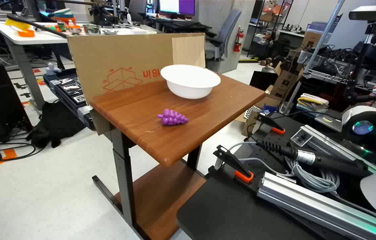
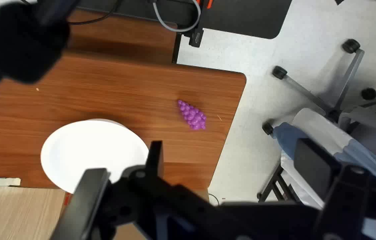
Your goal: Put the purple toy in the bowl
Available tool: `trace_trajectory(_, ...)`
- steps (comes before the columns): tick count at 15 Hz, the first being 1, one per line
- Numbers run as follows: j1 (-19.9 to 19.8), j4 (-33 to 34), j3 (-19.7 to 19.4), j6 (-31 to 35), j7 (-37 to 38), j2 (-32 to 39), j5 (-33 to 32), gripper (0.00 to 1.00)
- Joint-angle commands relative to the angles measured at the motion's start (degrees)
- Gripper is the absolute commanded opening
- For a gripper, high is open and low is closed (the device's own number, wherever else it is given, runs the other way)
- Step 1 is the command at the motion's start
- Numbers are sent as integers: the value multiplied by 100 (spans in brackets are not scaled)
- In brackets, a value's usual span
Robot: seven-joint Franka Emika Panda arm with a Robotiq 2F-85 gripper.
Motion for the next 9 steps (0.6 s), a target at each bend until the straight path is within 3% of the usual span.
trace_trajectory(1,-21,16,18,-22,-12,2,16,100)
trace_trajectory(7,-21,16,18,-22,-12,2,16,100)
trace_trajectory(9,107,271,-55,-352,-636,274,-320,100)
